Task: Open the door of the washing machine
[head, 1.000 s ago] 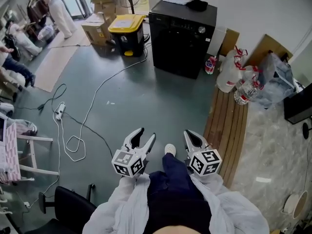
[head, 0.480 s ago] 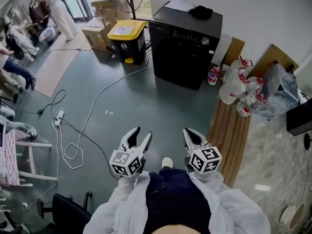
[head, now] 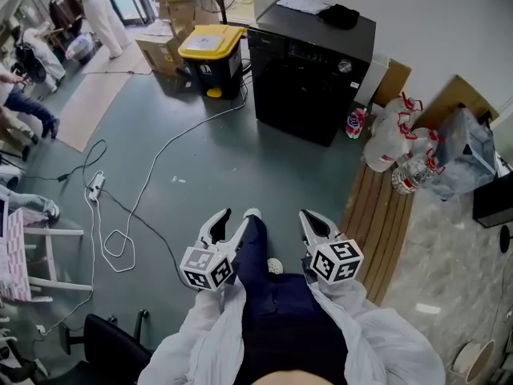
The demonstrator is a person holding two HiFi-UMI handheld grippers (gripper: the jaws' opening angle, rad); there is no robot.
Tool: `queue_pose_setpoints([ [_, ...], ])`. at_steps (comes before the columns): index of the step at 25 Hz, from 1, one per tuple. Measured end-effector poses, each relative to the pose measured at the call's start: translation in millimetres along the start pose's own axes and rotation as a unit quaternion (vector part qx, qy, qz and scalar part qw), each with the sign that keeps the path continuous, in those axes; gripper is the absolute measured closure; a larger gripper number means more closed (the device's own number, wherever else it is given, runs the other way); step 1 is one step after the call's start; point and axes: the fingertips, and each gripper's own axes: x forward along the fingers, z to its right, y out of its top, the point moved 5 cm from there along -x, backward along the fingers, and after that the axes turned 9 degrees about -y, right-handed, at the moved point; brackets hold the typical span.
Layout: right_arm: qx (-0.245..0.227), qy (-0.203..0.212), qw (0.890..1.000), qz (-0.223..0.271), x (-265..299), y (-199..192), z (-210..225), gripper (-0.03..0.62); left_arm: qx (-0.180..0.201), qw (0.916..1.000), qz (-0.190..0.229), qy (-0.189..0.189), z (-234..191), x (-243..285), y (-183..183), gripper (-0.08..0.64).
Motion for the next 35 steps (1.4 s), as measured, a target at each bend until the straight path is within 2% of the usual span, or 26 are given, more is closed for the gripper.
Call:
queue_pose_setpoints([
  [5, 0.004, -0.009, 1.000, -0.003, 24.8, 10.1, 10.4, 0.584, -0.007, 0.9999, -0.010, -0.008, -19.0, 22.5, 4.8, 0.341],
  [10, 0.006, -0.016, 1.000, -0.007, 69.7, 31.8, 21.9, 0.584, -0.008, 0.9998, -0.010, -0.013, -55.0, 57.3, 25.7, 0.341],
  [15, 0.006, -0.016, 1.000, -0.002, 136.1, 76.9, 26.2, 0.584, 0.009, 0.9996, -0.015, -0.022, -104.5, 98.8, 70.2, 0.341],
  [19, 0.001, -0.018, 1.000, 0.019, 190.9, 121.5, 27.4, 0.584, 0.020, 0.9995, -0.002, -0.026, -151.5, 131.3, 117.2, 0.341],
  [25, 0.003, -0.027, 0.999, 0.027, 263.6, 154.7, 29.2, 0.584, 0.029, 0.9990, -0.001, -0.035, -216.5, 170.3, 157.7, 0.341],
  [29, 0.008, -0.035, 0.999, 0.037, 296.8, 167.8, 27.1, 0.584, 0.038, 0.9981, -0.013, -0.046, -247.1, 190.0, 170.9, 0.341],
  [35, 0.013, -0.055, 0.998, 0.006, 316.3, 159.3, 33.2, 0.584, 0.026, 0.9970, -0.044, -0.058, -263.1, 202.0, 164.4, 0.341],
])
